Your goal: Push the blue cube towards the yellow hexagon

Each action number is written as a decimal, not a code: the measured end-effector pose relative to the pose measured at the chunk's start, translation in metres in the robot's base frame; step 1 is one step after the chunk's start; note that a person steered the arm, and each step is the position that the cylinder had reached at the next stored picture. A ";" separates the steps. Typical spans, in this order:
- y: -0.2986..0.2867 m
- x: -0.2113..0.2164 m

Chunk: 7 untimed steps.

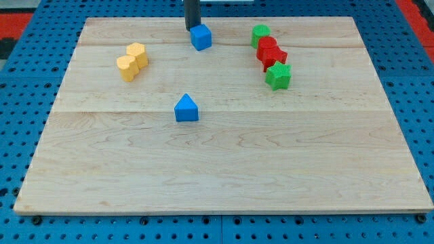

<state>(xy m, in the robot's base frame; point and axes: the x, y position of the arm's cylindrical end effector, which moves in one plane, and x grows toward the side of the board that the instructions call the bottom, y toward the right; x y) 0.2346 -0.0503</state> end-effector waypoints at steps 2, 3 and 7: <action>0.028 0.004; 0.058 -0.002; 0.012 0.060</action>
<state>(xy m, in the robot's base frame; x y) 0.2943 -0.0386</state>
